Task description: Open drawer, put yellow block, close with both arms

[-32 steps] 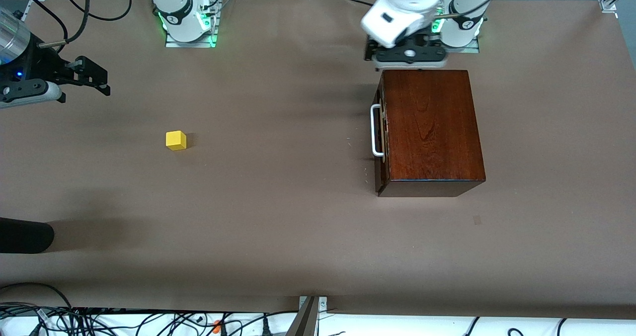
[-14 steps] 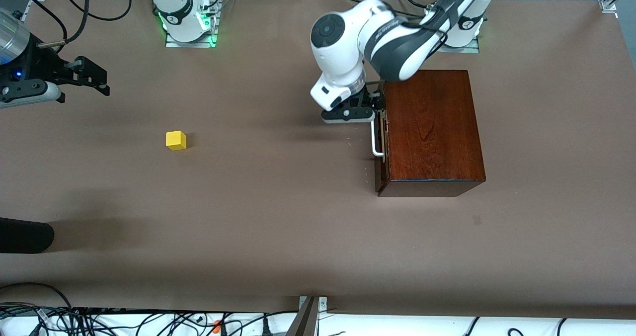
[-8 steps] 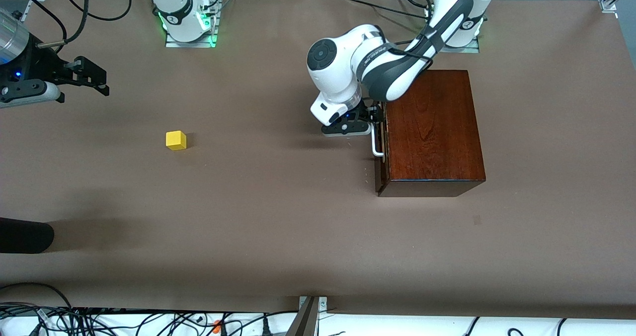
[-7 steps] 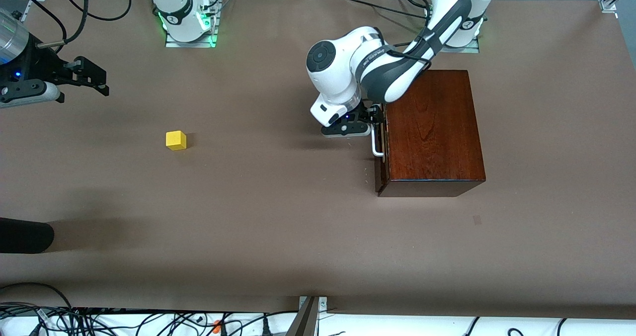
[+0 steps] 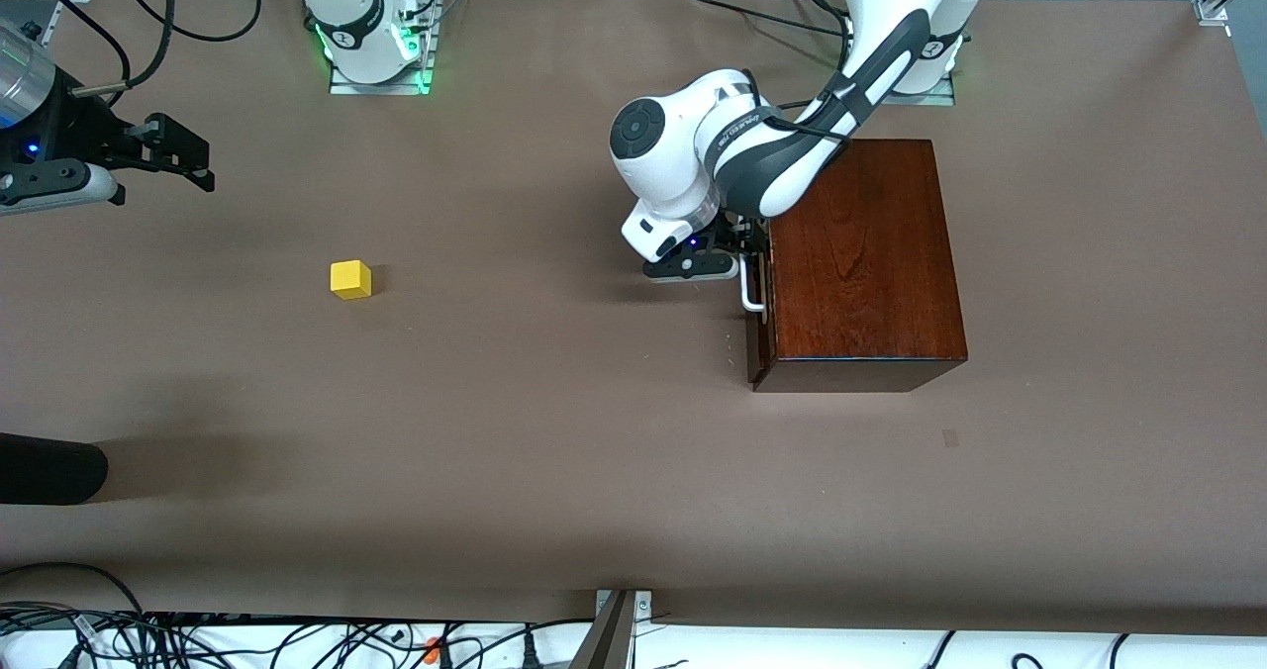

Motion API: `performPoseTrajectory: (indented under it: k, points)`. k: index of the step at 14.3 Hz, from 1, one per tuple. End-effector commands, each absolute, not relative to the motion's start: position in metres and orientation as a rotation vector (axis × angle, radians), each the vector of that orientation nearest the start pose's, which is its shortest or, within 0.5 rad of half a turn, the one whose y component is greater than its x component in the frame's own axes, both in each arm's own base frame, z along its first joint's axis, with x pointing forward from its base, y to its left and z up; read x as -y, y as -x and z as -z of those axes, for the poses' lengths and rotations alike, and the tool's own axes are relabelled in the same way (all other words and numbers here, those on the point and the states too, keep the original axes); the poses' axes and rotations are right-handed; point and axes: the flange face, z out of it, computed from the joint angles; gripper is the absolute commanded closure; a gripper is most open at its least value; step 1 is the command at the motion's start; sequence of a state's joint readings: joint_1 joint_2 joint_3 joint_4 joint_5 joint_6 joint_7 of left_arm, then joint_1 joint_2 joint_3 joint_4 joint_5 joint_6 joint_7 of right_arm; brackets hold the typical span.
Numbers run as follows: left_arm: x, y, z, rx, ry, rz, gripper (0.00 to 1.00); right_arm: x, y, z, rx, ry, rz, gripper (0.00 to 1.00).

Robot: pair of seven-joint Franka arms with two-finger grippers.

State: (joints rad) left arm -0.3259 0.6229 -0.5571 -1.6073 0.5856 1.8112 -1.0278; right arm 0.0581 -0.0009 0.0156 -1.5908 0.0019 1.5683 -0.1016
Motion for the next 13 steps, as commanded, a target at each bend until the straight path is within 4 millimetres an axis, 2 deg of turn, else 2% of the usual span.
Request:
performPoseTrajectory:
  k: [1,6,11,13]
  points:
    - [0.450,-0.484,-0.283,-0.056,2.763,0.059,0.00,-0.039,-0.552,-0.621,0.287,3.140,-0.039,0.00]
    - [0.480,-0.470,-0.278,-0.061,2.807,0.089,0.00,-0.040,-0.552,-0.621,0.292,3.140,-0.039,0.00]
    - [0.508,-0.464,-0.275,-0.065,2.847,0.073,0.00,-0.038,-0.553,-0.620,0.280,3.141,-0.039,0.00]
    - [0.524,-0.458,-0.277,-0.062,2.866,0.085,0.00,-0.035,-0.558,-0.612,0.274,3.148,-0.047,0.00]
